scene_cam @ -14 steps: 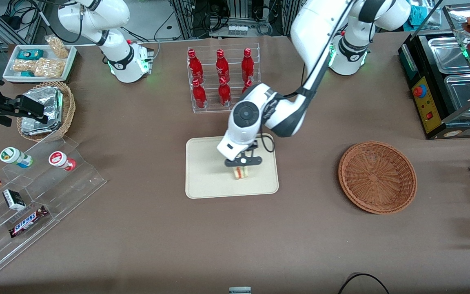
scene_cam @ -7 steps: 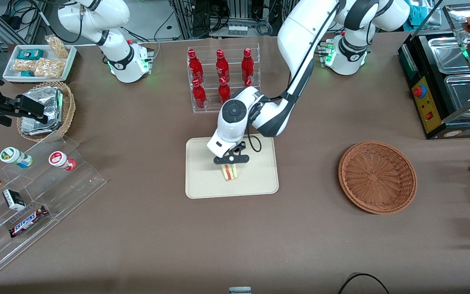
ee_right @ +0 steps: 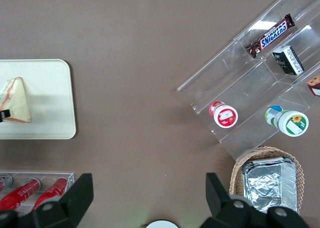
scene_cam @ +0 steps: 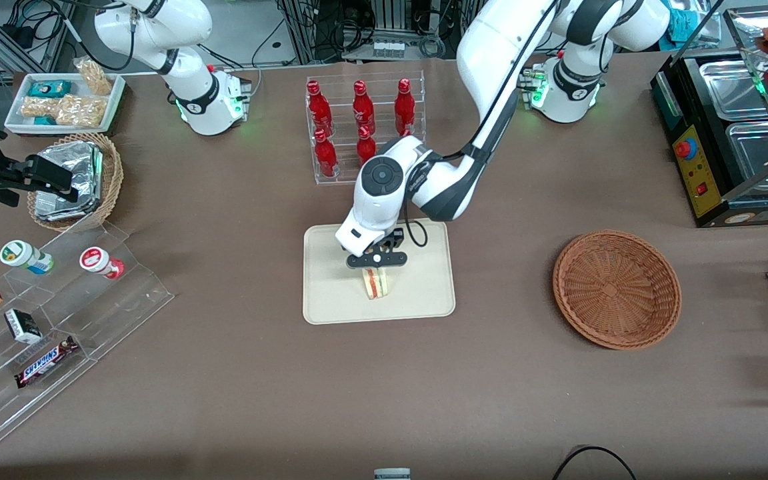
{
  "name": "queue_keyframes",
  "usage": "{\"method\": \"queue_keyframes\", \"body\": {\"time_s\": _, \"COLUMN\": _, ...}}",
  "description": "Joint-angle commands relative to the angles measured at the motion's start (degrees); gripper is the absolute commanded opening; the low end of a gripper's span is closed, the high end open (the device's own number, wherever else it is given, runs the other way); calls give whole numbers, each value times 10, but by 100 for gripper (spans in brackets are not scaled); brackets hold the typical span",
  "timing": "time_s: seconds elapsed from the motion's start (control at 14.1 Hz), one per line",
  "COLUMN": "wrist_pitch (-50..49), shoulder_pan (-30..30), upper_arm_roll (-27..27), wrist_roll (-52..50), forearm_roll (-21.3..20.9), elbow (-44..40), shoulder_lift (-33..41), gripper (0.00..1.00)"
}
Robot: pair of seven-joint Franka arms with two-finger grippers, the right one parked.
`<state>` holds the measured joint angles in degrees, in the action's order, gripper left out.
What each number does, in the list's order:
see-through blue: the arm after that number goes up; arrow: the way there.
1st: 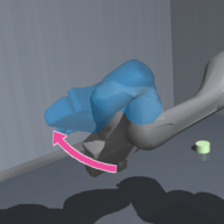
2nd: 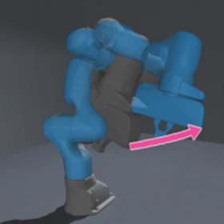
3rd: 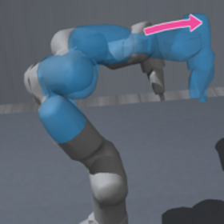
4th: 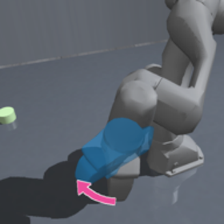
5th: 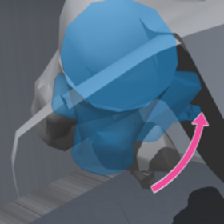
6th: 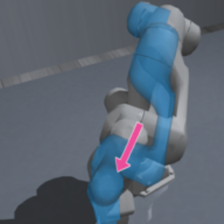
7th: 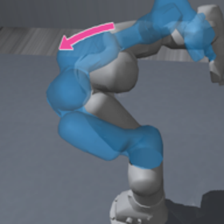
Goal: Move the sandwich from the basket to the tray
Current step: 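Open the left gripper to release the sandwich onto the tray and rise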
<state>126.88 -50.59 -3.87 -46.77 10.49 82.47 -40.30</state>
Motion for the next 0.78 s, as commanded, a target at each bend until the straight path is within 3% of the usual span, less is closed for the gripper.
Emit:
{"method": "queue_keyframes", "body": {"time_s": 0.0, "wrist_pitch": -98, "shoulder_pan": 0, "upper_arm_roll": -17, "wrist_roll": 8, "forearm_roll": -13, "elbow": 9, "shoulder_lift": 66, "gripper": 100}}
{"method": "queue_keyframes", "body": {"time_s": 0.28, "wrist_pitch": -231, "shoulder_pan": 8, "upper_arm_roll": -71, "wrist_roll": 4, "forearm_roll": -17, "elbow": 23, "shoulder_lift": 126, "gripper": 100}}
{"method": "queue_keyframes", "body": {"time_s": 0.71, "wrist_pitch": -249, "shoulder_pan": 106, "upper_arm_roll": -99, "wrist_roll": 177, "forearm_roll": -18, "elbow": 119, "shoulder_lift": 214, "gripper": 100}}
